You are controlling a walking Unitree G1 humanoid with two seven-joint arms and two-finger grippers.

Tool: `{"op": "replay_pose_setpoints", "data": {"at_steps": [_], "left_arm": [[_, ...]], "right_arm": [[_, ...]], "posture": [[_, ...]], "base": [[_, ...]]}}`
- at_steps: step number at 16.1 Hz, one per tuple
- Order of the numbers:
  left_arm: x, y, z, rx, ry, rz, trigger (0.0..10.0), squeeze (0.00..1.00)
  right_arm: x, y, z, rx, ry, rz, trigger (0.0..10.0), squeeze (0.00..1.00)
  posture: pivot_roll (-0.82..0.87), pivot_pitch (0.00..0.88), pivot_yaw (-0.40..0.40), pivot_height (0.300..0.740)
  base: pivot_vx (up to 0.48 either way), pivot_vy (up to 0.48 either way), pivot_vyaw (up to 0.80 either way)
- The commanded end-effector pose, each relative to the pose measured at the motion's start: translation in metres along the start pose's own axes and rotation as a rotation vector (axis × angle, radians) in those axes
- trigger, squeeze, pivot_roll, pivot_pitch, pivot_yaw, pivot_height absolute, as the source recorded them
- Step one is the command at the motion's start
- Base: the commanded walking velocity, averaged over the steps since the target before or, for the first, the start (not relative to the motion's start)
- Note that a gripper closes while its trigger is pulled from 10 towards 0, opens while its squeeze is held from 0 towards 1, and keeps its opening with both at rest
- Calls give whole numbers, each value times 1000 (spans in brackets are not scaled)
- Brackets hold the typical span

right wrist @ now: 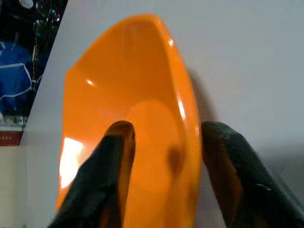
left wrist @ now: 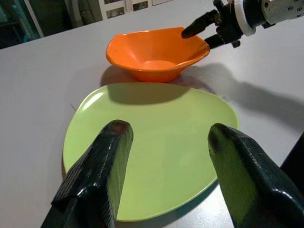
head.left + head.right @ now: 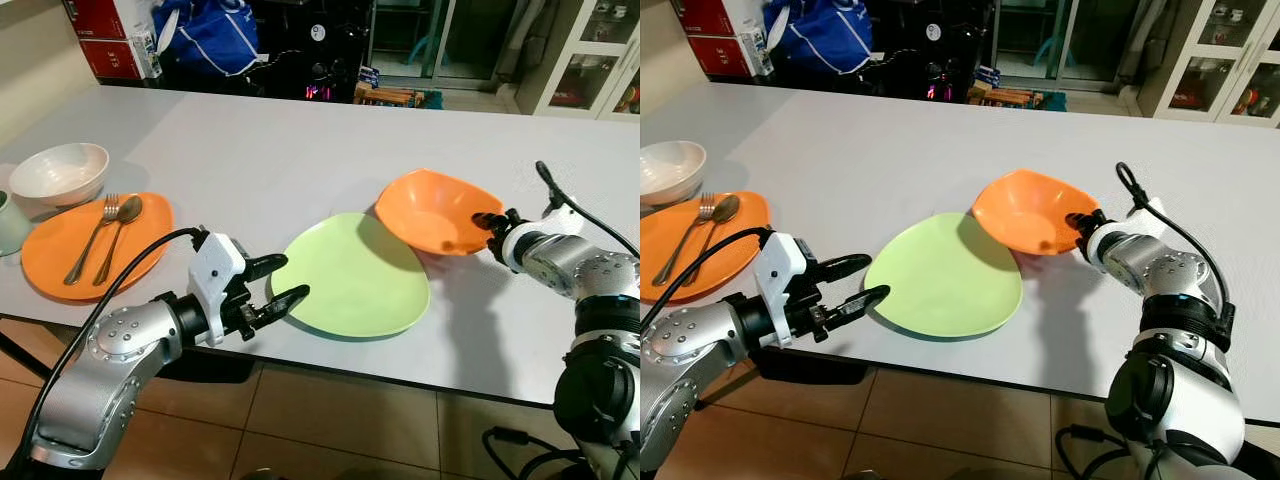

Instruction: Setting the table

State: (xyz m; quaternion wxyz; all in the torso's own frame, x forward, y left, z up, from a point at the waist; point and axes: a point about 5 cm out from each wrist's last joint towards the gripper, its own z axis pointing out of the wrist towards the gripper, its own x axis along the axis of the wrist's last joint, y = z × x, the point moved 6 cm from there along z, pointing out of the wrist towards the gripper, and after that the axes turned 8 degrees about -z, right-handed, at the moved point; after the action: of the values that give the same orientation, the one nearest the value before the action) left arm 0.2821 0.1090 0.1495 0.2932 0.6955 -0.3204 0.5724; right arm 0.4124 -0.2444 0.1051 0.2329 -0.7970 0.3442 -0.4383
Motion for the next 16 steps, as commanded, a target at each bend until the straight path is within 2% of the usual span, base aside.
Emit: {"op": "replay_pose_setpoints", "data": {"at_steps": [1,2,3,6,8,10,12,13,15,16], "left_arm": [[-1,-1,2,5,-9,1,10000,0],[-1,-1,2,4,-7,0,10000,0],[-2,-1,2,5,-5,-1,10000,0],[-2,-2,3,13,-2,3,10000,0],[0,-1,6,36,35,-1,10000,0],[1,-1,8,50,58,-4,10000,0],[10,-1,16,67,121,-33,10000,0],[16,-3,18,86,148,-18,10000,0],[21,-9,20,115,156,20,10000,0],[22,-14,19,145,160,30,10000,0]], "right_arm": [[2,8,0,-28,2,20,10000,1000],[1,11,0,-34,2,24,10000,212],[0,13,0,-34,2,28,10000,0],[2,26,-3,-76,12,-7,10000,0],[15,41,-12,-90,69,10,10000,0],[21,38,-16,-59,96,28,10000,0],[37,7,-28,106,160,58,10000,0],[41,-7,-33,169,181,55,10000,0],[40,-28,-38,255,179,28,10000,0],[38,-34,-39,267,172,0,10000,0]], "posture": [[-29,0,15,740],[-29,0,14,740],[-30,0,13,740],[-31,0,7,740],[-36,0,8,740],[-43,0,13,740],[-56,0,28,740],[-58,0,32,740],[-56,0,34,740],[-53,0,31,740]], "base": [[0,0,0],[0,0,0],[0,0,0],[0,0,0],[0,0,0],[0,0,0],[0,0,0],[0,0,0],[0,0,0],[0,0,0]]}}
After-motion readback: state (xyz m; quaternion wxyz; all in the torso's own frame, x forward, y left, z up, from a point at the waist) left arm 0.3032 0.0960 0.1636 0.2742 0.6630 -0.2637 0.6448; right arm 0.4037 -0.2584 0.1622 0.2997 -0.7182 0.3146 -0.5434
